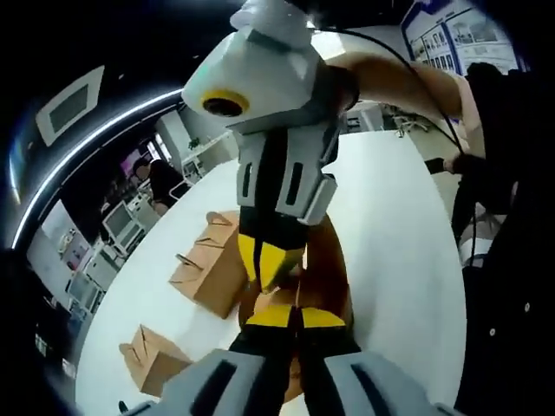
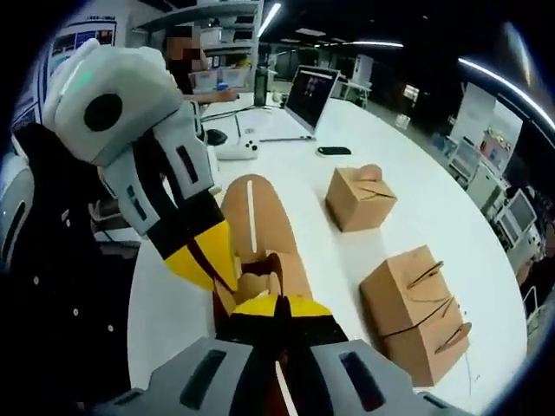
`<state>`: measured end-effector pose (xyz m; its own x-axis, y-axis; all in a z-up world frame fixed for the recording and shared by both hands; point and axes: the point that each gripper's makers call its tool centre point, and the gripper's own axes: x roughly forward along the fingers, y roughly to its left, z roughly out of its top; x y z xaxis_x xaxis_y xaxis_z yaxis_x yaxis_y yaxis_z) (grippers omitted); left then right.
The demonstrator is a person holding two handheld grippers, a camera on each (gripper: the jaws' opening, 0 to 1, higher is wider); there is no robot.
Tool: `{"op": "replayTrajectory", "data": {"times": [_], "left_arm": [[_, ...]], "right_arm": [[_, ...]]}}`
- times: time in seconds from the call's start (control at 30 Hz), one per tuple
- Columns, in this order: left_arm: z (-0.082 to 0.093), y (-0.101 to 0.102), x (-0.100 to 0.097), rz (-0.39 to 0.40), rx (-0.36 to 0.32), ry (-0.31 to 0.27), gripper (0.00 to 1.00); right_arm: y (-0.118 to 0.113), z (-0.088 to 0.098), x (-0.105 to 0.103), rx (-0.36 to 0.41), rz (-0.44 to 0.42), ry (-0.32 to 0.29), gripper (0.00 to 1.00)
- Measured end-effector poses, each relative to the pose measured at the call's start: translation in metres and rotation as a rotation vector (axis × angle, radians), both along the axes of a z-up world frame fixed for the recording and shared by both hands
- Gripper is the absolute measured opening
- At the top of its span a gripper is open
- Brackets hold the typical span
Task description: Pick up one paper box from the group, open the paper box, and remove the item inside
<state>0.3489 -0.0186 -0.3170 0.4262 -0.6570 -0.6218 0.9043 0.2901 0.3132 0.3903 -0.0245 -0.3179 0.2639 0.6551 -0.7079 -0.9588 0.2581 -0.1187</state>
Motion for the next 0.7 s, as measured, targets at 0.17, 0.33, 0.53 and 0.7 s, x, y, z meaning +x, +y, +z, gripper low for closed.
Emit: {"op": "replayTrajectory", "data": {"times": [0.17,0.33,0.53,0.7], "left_arm": [[0.004,0.001,-0.009,-0.004,-0.006,-0.008,0.04],[0.009,0.002,-0.023,-0.014,-0.012,-0.022,0.04],[0.009,0.003,-0.041,-0.027,-0.026,-0.030,0.04],[0.003,0.004,-0.056,-0.038,-0.024,-0.029,0.04]], "right_arm": [[-0.001,0.005,0.005,-0.003,-0.009,-0.032,0.03],[-0.001,0.007,0.010,-0.016,-0.011,-0.068,0.03],[-0.002,0.013,0.020,-0.010,-0.036,-0.098,0.03],[-0.001,0.015,0.034,-0.029,-0.043,-0.153,0.03]]}}
